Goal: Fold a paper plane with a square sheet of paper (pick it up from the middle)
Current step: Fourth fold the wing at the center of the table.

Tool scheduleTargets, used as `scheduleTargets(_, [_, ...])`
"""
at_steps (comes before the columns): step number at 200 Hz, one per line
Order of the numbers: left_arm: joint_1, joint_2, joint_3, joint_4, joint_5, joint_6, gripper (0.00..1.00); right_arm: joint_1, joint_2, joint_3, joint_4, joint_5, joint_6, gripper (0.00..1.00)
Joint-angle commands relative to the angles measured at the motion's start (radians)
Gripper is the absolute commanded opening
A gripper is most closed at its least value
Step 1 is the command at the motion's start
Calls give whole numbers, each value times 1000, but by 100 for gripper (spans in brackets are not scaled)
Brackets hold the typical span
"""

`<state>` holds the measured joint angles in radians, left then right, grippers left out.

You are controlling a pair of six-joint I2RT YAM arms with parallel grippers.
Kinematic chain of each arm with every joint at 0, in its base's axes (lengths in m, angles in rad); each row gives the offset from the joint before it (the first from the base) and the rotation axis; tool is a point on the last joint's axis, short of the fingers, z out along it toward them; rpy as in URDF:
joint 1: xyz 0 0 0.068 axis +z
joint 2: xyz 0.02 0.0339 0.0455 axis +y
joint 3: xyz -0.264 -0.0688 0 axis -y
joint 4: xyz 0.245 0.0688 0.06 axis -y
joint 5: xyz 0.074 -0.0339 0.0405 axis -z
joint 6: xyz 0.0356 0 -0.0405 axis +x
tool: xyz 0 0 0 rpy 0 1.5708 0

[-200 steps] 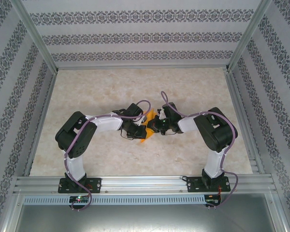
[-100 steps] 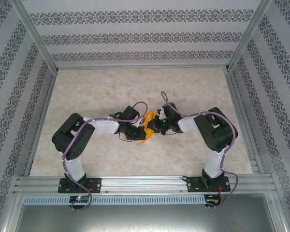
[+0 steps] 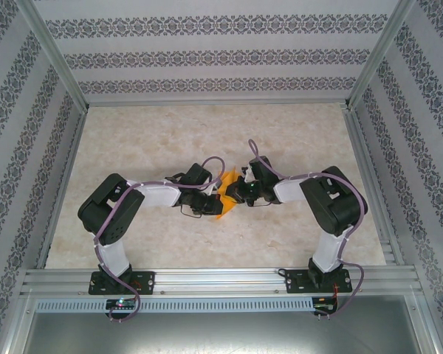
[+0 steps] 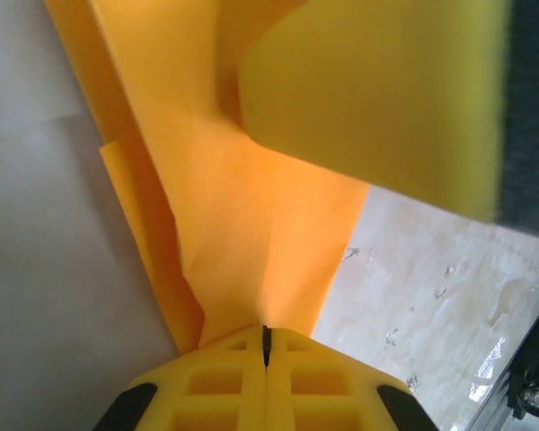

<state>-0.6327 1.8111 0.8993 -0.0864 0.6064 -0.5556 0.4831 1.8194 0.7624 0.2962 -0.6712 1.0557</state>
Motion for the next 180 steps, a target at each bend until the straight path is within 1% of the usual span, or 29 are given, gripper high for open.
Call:
scheduleTargets(1, [-1, 50, -55, -98, -37, 40, 0, 25, -50, -23, 5, -1, 43, 5])
scheduleTargets(19, [1, 46, -56, -97, -36, 50, 0, 39, -48, -33, 7, -13, 67, 4])
scheduleTargets(48, [5, 37, -59, -91, -42, 54, 0, 57, -36, -29, -30, -6, 64, 3])
scheduleTargets(81, [6, 33, -64, -80, -34, 54, 0, 64, 10, -13, -8, -18, 69, 3])
scheduleTargets(101, [8, 33, -68, -81, -33, 58, 0, 76, 34, 13, -39, -14, 56, 4])
scheduleTargets(122, [9, 33, -71, -85, -33, 61, 0, 67, 67, 28, -43, -3, 57, 5])
scheduleTargets(136, [10, 32, -75, -87, -37, 63, 0, 60, 73, 63, -116, 26, 21, 4])
scheduleTargets(159, [10, 34, -86, -90, -46, 67, 0, 56, 59, 149, -306, 128, -52, 4])
scheduleTargets(180, [10, 34, -97, -89, -60, 70, 0, 39, 71, 195, -361, 163, -70, 4])
